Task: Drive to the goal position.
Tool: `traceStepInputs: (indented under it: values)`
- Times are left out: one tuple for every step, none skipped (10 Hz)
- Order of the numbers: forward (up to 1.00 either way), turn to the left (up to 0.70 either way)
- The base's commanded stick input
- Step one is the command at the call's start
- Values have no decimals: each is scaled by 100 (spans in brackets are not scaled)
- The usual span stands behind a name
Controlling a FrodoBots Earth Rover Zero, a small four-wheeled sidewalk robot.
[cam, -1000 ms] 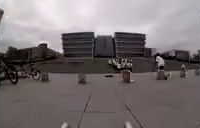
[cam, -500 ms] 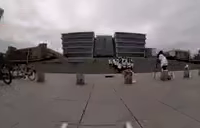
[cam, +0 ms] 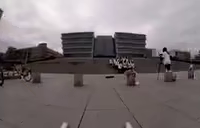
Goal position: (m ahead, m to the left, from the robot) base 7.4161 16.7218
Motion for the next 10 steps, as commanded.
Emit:
traceStepInputs:
  values:
    - [70,0]
    - [70,0]
    - [70,0]
    - [70,0]
    - [70,0]
    - [70,0]
    - [70,0]
    - [70,0]
    - [70,0]
    - [70,0]
